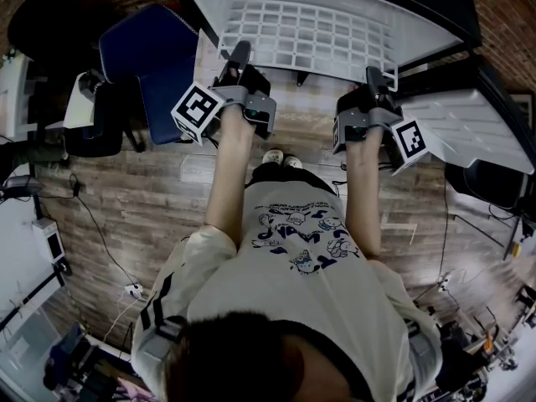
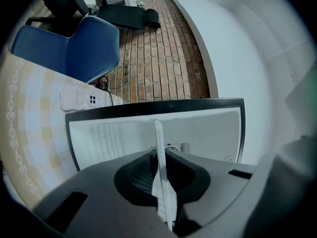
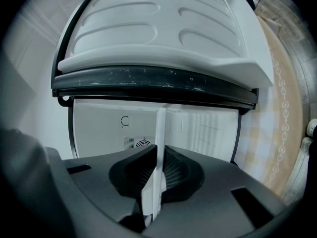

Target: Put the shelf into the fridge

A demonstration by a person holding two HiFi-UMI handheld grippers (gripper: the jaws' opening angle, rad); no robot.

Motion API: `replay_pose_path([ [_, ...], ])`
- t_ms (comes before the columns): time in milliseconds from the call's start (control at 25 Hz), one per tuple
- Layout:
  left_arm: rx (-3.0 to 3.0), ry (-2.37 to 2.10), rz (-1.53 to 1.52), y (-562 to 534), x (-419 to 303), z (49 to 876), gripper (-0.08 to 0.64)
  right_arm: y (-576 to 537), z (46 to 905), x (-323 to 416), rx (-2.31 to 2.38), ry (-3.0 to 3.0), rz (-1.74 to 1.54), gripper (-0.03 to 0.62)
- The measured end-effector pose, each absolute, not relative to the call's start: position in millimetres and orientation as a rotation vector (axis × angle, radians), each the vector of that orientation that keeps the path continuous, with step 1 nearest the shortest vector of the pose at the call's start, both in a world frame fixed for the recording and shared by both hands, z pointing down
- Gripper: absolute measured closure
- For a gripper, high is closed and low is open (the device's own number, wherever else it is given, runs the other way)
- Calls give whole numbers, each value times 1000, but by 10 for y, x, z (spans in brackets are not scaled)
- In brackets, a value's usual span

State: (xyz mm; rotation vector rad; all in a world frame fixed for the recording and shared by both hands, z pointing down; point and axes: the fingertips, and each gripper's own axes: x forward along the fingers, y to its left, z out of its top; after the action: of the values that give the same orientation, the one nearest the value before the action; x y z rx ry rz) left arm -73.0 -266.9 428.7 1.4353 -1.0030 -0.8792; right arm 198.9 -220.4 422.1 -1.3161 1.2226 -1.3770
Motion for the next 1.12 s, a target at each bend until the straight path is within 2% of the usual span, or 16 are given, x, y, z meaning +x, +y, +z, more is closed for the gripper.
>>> replay_pose_path([
  [160,1463,-1025,-869,-2645,-726,4226,516,-2201,4211,1987,-1312,1229,-1381,546],
  [280,1464,-994,-912,-2595,-709,4164,433,-2206,4218,1992,-1308,1239,-1376,546],
  [360,1468,-975,-928,-2572,-674,4122,412,-2210,4211,1988,-1305,1241,-1375,545],
  [840,1459,-994,-924,-2343,-631,4144,411,-1968,4159,1913,-1299,1276,-1374,545],
  [1120,1464,-1017,-895,-2285,-632,4179,454,-1940,4196,1914,-1313,1267,-1385,545],
])
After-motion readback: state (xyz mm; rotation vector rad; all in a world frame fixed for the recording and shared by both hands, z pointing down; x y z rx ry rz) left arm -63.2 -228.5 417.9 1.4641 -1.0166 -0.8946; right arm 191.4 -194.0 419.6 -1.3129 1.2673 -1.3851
